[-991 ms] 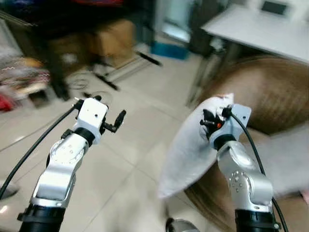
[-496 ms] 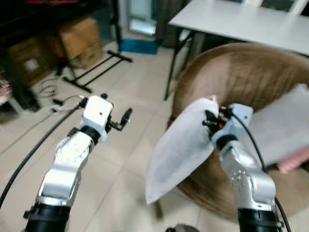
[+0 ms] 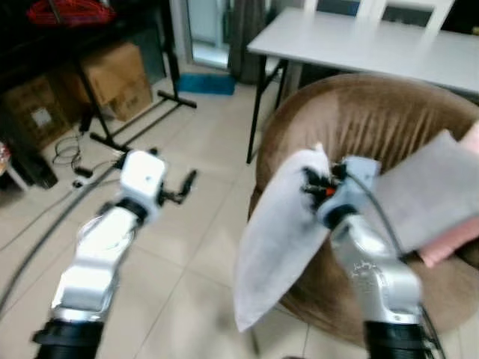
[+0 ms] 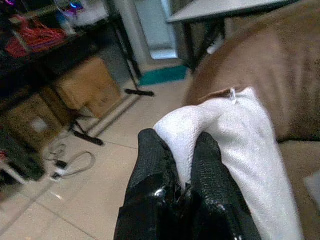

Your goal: Move the pillow to the sofa from floor

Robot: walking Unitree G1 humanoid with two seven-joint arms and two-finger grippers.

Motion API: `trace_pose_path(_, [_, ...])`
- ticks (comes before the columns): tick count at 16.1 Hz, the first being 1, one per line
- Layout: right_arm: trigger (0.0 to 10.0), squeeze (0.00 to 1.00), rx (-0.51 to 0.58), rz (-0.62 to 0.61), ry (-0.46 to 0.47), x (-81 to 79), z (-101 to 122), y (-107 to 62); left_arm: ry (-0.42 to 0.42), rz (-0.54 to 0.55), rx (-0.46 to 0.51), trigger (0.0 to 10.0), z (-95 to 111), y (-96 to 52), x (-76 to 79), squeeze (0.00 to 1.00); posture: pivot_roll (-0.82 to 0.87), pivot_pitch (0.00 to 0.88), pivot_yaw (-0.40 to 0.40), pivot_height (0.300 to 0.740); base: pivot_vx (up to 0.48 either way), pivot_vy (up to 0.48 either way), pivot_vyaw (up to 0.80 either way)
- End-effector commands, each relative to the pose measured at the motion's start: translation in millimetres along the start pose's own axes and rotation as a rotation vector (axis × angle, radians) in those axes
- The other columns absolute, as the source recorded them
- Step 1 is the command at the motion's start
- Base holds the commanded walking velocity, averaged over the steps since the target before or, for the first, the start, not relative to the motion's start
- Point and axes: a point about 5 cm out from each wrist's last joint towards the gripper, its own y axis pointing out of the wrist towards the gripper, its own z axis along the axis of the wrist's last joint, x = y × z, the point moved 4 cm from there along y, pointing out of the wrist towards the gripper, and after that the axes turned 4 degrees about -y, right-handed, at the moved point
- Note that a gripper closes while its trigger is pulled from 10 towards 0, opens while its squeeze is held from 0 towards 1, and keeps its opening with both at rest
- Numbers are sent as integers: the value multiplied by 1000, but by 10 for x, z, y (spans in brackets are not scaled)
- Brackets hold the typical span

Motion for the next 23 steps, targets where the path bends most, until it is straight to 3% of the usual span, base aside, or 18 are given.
trace_pose_path(1, [10000, 0, 62, 48, 6, -127, 152, 14, 15, 24, -9, 10000, 0, -22, -93, 0, -64, 0, -13, 740, 379, 0, 0])
trace_pose_path(9, [10000, 0, 44, 77, -1, -156, 131, 37, 29, 23, -13, 10000, -12, -41, -105, 0, -50, 0, -24, 740, 376, 0, 0])
trace_pose_path(14, [10000, 0, 46, 54, 4, -91, 154, 22, 58, -24, -37, 10000, -64, -66, -46, 0, -41, 0, -27, 740, 369, 0, -775])
trace_pose_path(19, [10000, 0, 56, 102, -42, -173, 167, 31, 74, -56, -47, 10000, -93, -65, 7, 0, -41, 0, -29, 740, 191, 0, -309])
trace_pose_path(23, [10000, 0, 72, 120, -57, -209, 251, 126, 67, -187, -64, 10000, -127, -131, 134, 0, -34, 0, -36, 740, 0, 0, 0])
